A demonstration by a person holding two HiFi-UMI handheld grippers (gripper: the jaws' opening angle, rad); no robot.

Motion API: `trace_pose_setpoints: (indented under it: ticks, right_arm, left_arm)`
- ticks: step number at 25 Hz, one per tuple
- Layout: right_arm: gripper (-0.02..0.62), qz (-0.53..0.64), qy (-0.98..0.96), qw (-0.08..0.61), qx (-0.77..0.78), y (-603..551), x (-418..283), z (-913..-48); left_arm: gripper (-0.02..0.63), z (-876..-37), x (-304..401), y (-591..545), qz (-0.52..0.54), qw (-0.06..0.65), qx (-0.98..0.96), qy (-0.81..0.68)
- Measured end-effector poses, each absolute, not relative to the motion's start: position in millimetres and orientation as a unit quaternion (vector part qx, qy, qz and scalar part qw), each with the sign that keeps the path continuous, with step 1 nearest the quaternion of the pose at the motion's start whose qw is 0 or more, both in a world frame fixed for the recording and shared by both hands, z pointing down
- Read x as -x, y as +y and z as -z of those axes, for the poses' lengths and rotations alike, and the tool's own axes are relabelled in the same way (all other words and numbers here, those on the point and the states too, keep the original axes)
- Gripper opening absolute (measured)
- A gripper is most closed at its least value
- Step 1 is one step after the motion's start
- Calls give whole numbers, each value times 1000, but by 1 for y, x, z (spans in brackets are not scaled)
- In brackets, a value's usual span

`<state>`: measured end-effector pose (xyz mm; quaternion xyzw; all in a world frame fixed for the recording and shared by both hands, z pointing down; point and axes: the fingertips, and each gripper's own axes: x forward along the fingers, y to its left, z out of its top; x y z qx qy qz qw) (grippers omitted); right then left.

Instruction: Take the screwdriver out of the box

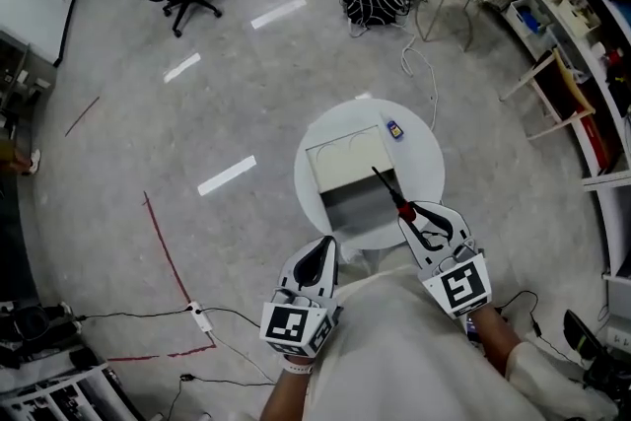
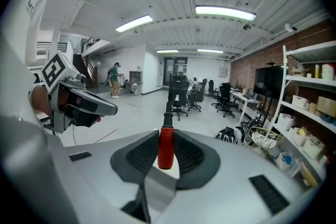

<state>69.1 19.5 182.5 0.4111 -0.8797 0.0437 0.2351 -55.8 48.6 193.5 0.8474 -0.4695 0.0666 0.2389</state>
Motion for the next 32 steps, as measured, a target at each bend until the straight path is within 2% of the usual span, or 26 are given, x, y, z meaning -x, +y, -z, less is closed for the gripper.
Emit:
trace_pose_setpoints:
  ticks: [6,32]
  right_arm:
    - [143,-40,-879,198,-431,25,-78,-174]
    - [143,-42,-875,188,-444,34,-91,-165]
  left_arm:
    - [11,-188,49,53,-65,223,-855,-463]
    - [11,-174,38,55,-54,200,-864,-459]
